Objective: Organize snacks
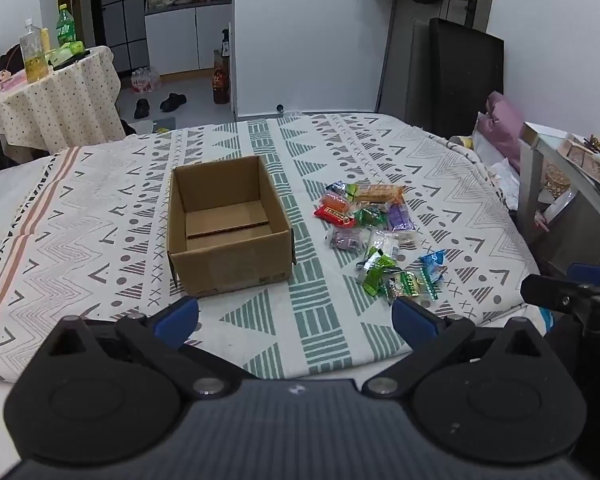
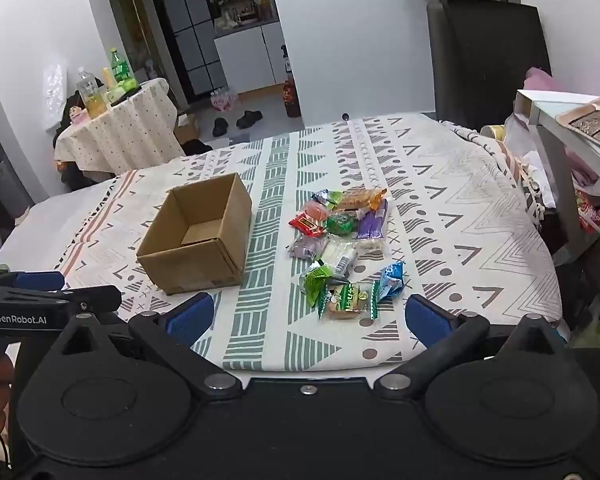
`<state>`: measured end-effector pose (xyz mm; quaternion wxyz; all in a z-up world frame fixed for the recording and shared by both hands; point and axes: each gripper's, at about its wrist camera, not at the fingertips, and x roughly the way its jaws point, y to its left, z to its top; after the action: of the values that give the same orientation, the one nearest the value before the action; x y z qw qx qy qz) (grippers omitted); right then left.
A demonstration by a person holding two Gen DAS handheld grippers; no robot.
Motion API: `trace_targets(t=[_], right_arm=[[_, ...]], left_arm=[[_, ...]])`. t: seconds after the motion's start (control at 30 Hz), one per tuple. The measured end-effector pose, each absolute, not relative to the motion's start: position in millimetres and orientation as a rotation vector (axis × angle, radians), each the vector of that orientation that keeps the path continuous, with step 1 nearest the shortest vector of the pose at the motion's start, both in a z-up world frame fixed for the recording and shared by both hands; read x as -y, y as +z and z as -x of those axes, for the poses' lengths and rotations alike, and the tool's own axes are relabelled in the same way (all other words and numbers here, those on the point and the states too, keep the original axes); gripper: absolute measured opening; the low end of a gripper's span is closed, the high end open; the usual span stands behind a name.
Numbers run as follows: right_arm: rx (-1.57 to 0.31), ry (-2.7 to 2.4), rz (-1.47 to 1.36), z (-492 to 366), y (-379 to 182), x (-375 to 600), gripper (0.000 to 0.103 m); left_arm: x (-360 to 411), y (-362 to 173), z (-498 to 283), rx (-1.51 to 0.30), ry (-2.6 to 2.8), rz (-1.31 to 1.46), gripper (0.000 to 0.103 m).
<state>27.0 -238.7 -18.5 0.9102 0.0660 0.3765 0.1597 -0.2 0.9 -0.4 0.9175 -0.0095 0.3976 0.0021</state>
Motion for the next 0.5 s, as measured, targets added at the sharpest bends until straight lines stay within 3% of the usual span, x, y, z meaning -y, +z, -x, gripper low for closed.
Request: trace_targets(t=[0.5], right_arm=[[-0.706,0.324,-0.079,-2.4,3.9,229.2,0.103]], left_arm=[[-4.3,17.6,24.0,-0.763,-0.016,0.055,0.102]])
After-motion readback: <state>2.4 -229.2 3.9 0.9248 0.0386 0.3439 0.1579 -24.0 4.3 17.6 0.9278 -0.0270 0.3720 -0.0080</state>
